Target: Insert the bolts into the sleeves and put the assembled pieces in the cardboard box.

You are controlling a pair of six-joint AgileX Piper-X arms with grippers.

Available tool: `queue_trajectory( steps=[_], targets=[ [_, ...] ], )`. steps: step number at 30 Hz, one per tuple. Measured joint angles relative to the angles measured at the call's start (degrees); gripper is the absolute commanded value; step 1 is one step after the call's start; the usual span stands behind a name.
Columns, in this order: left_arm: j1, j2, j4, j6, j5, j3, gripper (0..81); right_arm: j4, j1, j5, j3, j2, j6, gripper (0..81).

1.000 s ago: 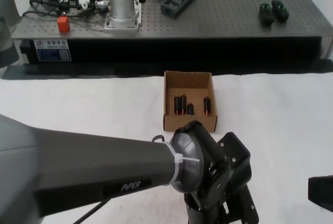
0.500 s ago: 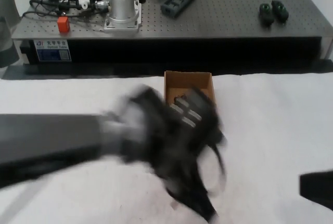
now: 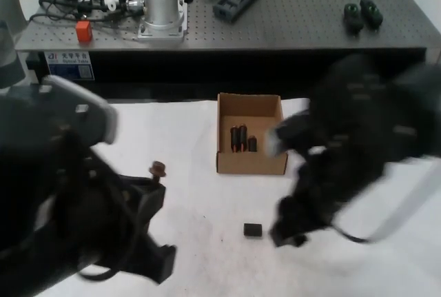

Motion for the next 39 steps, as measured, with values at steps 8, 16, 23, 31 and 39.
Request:
queue_trajectory(
  steps=[8,16,23,31,39],
  targets=[
    [0.0,-5.83,0.52,-0.12,0.0,1.95,0.7,3.5,3.81,10.21,-15.84,18.79,-12.45,41.8],
    [0.0,-6.1,1.39,-0.12,0.0,2.03,0.7,6.76,3.88,11.42,-17.79,21.03,-15.99,37.2],
    [0.0,-6.1,1.65,-0.12,0.0,2.03,0.7,8.09,3.88,11.29,-18.1,22.15,-16.22,32.6],
    [0.0,-6.1,1.81,-0.12,0.0,2.03,0.7,8.93,4.01,11.09,-18.07,22.15,-16.22,1.3],
    [0.0,-6.1,0.28,-1.83,3.01,2.08,0.7,9.67,3.18,6.99,-17.66,19.97,-12.57,1.3]
  ],
)
